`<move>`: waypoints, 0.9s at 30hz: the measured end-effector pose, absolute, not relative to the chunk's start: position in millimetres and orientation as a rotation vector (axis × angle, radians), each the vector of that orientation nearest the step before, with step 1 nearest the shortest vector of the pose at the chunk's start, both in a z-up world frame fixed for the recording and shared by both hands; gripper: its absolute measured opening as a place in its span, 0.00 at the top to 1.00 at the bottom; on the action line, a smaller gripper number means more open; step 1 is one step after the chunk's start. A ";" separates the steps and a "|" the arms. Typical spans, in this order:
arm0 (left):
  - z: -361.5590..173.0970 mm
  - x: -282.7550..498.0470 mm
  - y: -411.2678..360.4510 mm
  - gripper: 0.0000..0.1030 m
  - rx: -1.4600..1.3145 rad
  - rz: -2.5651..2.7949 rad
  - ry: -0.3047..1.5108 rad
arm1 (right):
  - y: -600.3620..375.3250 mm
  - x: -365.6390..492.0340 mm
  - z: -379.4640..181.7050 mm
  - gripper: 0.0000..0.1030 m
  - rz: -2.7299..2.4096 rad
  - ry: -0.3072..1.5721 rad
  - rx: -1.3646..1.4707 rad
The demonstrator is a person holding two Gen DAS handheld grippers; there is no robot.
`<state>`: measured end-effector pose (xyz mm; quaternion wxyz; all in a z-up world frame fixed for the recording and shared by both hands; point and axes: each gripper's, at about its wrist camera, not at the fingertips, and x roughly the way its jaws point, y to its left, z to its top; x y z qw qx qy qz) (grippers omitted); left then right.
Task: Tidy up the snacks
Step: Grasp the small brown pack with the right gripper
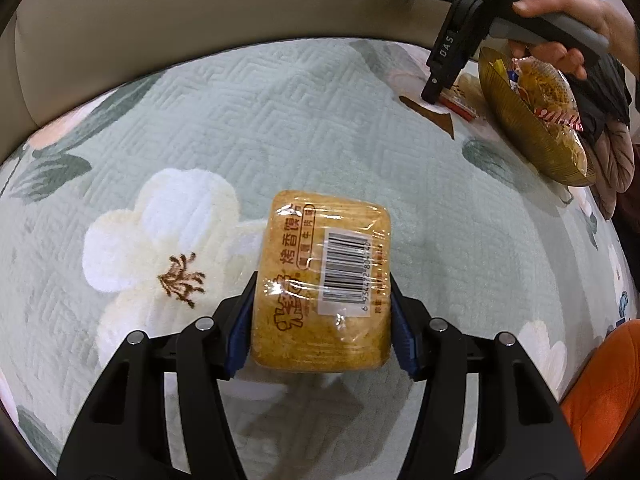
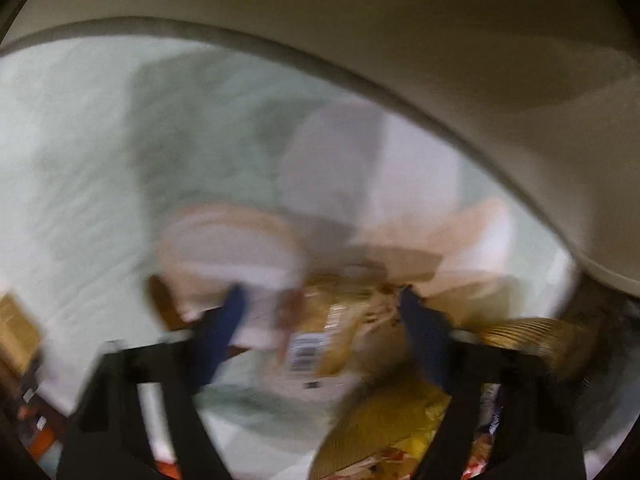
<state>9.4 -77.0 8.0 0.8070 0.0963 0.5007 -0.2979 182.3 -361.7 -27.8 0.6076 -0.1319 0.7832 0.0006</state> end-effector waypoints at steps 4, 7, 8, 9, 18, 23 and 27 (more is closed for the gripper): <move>7.0 6.4 -79.4 0.44 0.222 -0.631 1.056 | -363.4 174.3 -23.7 0.60 0.022 1.793 -0.224; 6.8 5.6 -80.7 0.44 0.217 -0.629 1.056 | -353.5 157.8 -15.8 0.60 0.000 1.741 -0.234; 6.6 5.4 -80.6 0.44 0.211 -0.628 1.056 | -348.2 150.4 -12.0 0.60 -0.004 1.734 -0.188; 6.5 5.1 -80.8 0.44 0.209 -0.628 1.055 | -349.5 144.8 -11.8 0.60 -0.012 1.731 -0.138; 12.1 -10.4 -76.7 0.45 0.220 -0.606 1.054 | -319.0 38.8 7.7 0.40 0.022 1.608 0.422; 14.0 -15.6 -74.3 0.37 0.224 -0.591 1.040 | -307.0 -27.6 9.3 0.30 0.001 1.374 0.552; 2.7 -12.1 -77.0 0.29 0.214 -0.574 1.044 | -326.4 -49.2 7.1 0.17 -0.126 1.236 0.547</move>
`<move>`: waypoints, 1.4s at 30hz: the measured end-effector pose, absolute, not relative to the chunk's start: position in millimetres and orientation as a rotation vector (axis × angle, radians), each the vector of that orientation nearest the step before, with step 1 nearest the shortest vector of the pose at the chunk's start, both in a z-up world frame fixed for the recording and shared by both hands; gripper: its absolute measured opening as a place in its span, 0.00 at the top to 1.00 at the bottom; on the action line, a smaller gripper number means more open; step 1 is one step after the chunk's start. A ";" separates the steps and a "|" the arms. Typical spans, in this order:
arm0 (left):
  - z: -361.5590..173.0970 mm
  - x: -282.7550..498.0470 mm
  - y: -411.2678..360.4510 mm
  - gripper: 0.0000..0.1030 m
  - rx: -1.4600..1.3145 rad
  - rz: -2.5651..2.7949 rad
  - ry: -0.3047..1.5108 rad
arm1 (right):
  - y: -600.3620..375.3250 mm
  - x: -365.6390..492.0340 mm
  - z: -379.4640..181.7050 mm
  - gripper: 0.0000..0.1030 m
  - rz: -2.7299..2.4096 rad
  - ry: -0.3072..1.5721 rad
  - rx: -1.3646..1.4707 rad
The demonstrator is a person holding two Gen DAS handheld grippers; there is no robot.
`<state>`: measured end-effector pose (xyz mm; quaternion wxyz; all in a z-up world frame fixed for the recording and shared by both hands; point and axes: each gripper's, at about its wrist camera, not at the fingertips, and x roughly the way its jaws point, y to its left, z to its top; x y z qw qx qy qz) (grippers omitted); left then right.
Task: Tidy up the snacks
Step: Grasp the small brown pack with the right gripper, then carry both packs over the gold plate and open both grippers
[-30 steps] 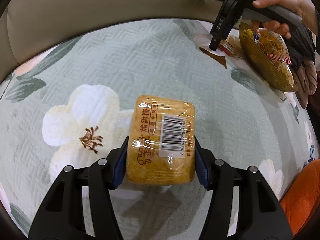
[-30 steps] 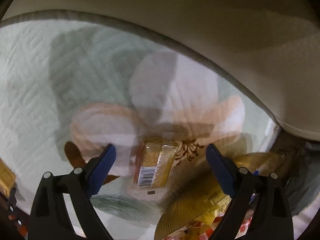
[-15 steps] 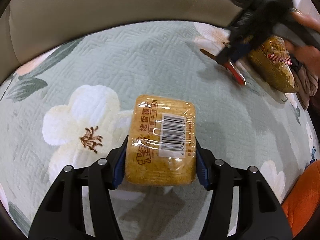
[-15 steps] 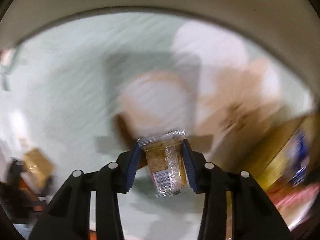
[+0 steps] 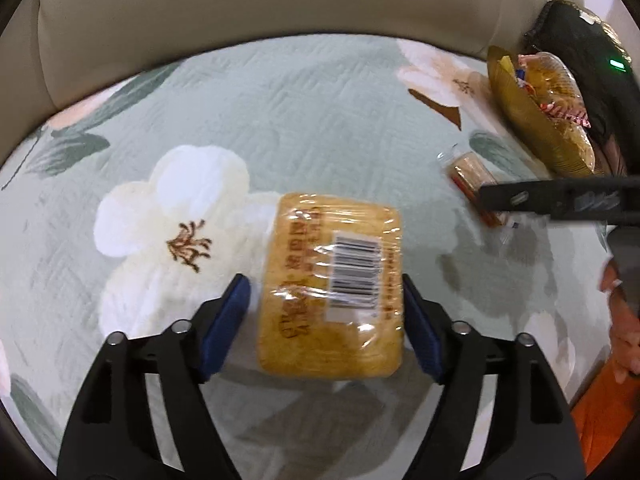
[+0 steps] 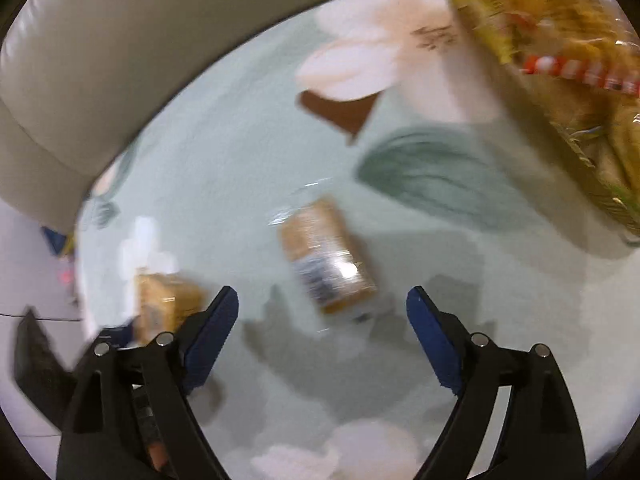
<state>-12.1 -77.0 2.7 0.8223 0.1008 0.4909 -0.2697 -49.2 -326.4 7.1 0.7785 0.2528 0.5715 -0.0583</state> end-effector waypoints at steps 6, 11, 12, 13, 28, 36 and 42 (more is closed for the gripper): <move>8.9 -25.9 -70.8 0.47 0.253 -0.573 1.032 | -295.6 -12.0 -11.1 0.42 -0.118 1.275 0.182; 22.3 -34.8 -69.4 0.47 0.246 -0.606 0.993 | -288.9 -30.4 4.9 0.66 -0.118 1.230 0.257; 23.1 -37.1 -68.1 0.47 0.246 -0.608 0.993 | -286.1 -41.0 8.7 0.66 -0.122 1.224 0.262; 23.3 -38.8 -68.7 0.47 0.253 -0.609 0.995 | -286.8 -48.8 10.6 0.66 -0.120 1.225 0.275; 164.2 -75.7 -178.7 0.47 0.150 -0.924 0.793 | -342.3 -149.6 116.8 0.66 -0.225 1.000 0.582; 213.0 -63.4 -315.0 0.47 0.102 -1.084 0.742 | -462.3 -165.2 196.2 0.66 -0.412 0.800 0.605; 215.6 -27.2 -390.7 0.16 0.071 -1.118 0.752 | -537.0 -152.7 221.1 0.65 -0.481 0.734 0.674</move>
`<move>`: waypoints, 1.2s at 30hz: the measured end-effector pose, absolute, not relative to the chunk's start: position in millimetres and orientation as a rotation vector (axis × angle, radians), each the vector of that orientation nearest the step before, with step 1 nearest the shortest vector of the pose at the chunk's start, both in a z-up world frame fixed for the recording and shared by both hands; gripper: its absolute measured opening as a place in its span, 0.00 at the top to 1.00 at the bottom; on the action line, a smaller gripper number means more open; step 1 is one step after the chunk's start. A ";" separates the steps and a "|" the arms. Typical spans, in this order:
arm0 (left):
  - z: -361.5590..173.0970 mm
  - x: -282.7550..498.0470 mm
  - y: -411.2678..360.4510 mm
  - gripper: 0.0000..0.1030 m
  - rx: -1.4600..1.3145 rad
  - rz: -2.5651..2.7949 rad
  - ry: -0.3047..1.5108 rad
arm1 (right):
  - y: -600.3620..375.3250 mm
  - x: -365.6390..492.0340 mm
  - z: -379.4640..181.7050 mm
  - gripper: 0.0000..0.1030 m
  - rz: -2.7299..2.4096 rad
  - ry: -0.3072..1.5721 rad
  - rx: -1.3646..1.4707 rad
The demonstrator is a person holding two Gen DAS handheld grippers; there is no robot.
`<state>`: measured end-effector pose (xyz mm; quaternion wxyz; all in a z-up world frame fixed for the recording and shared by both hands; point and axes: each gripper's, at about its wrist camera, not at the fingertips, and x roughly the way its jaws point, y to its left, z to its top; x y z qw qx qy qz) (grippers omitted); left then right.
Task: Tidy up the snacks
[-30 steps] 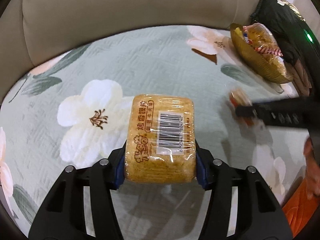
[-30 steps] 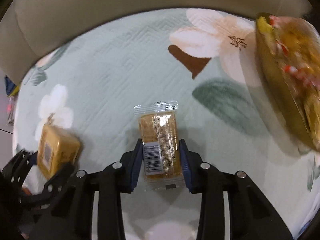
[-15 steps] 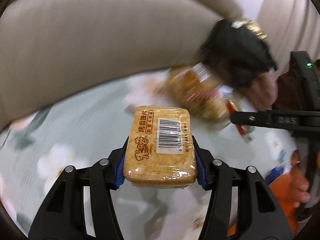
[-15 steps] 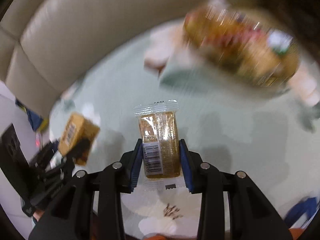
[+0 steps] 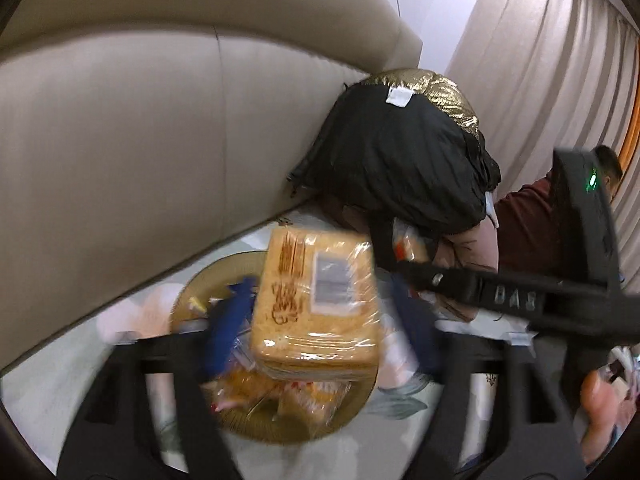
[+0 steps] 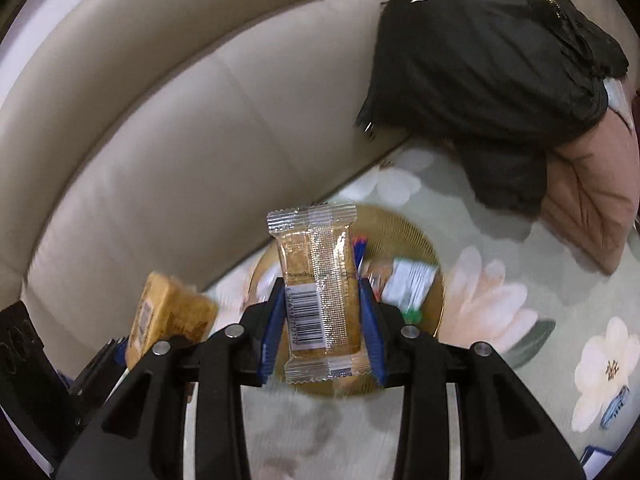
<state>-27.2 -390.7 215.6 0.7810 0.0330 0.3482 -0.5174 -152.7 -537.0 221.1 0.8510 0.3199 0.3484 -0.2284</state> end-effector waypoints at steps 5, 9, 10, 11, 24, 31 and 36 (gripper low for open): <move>191.1 -17.5 -351.1 0.27 0.021 -1.077 0.824 | -572.8 -135.7 190.5 0.41 -0.495 0.805 0.699; 176.5 -35.7 -283.8 0.24 0.022 -1.005 0.842 | -561.6 -158.9 164.5 0.42 -0.496 0.818 0.716; 171.9 -43.2 -261.2 0.24 0.025 -0.970 0.853 | -552.4 -164.0 156.8 0.42 -0.484 0.829 0.725; 168.0 -50.8 -239.8 0.24 0.032 -0.930 0.863 | -540.6 -166.8 150.1 0.42 -0.457 0.838 0.736; 129.1 -105.8 -21.9 0.12 0.131 -0.327 0.624 | -248.2 -118.6 139.8 0.11 -0.230 0.702 0.164; 95.4 -84.0 -15.2 0.12 0.092 -0.328 0.736 | -209.8 -123.6 100.7 0.12 -0.243 0.794 0.091; 88.8 -86.8 -22.9 0.08 0.145 -0.331 0.729 | -224.1 -120.9 100.0 0.11 -0.266 0.801 0.141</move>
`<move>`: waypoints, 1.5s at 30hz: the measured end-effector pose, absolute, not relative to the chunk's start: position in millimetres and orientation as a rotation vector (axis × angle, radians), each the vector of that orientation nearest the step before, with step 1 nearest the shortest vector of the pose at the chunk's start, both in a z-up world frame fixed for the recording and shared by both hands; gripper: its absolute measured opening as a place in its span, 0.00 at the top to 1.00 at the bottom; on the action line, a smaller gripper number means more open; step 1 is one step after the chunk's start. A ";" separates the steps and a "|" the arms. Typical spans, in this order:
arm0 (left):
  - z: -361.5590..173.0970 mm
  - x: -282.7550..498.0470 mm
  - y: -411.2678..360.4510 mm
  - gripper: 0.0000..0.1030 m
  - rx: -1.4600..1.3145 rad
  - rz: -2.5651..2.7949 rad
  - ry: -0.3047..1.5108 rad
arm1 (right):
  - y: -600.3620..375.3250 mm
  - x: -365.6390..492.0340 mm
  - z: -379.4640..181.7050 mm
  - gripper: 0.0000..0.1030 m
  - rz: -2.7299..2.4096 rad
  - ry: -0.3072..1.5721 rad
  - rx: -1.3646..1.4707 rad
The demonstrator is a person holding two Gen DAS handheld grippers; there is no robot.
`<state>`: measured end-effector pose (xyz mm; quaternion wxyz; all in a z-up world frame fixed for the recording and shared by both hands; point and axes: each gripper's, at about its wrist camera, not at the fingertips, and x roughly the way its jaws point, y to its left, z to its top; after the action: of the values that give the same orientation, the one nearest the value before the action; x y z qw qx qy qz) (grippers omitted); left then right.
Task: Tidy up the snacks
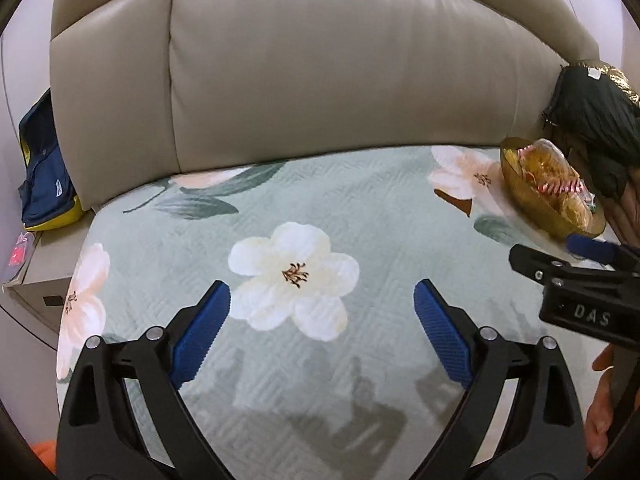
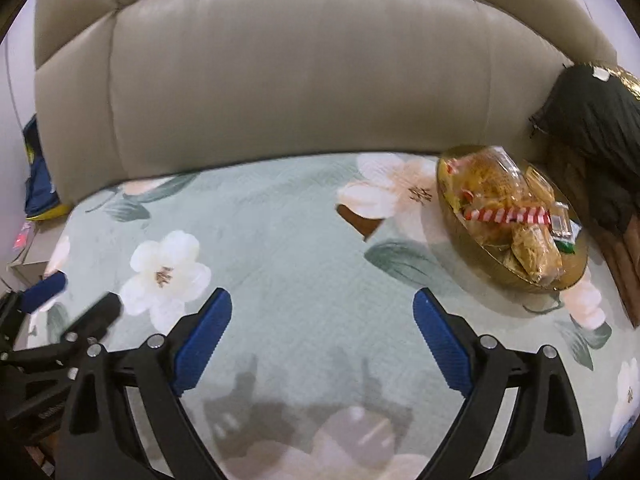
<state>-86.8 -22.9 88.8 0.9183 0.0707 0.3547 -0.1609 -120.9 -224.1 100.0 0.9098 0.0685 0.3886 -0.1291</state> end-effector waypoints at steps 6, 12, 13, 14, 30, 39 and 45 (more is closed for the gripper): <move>80.0 -90.6 -43.6 0.05 0.239 -0.315 0.709 | -244.7 -117.6 80.7 0.11 -0.241 0.887 0.274; 67.3 -93.4 -62.2 0.05 0.313 -0.333 0.716 | -246.0 -111.7 68.1 0.11 -0.269 0.918 0.223; 66.8 -94.5 -64.0 0.05 0.325 -0.335 0.712 | -243.3 -111.2 67.4 0.10 -0.262 0.921 0.213; 66.1 -95.5 -66.2 0.05 0.340 -0.336 0.706 | -241.7 -111.2 68.5 0.09 -0.257 0.919 0.208; 61.6 -89.7 -63.3 0.04 0.285 -0.356 0.758 | -209.4 -113.1 78.9 0.05 -0.232 0.861 0.052; 58.4 -85.0 -59.4 0.04 0.245 -0.364 0.791 | -214.5 -112.1 77.4 0.05 -0.233 0.872 0.082; 57.1 -83.1 -60.6 0.04 0.249 -0.367 0.796 | -211.7 -110.8 76.1 0.05 -0.219 0.875 0.081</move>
<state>-83.1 -60.6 57.1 0.8979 0.1203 0.3845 -0.1774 -110.8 -211.7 76.1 0.8992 0.0389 0.4229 -0.1058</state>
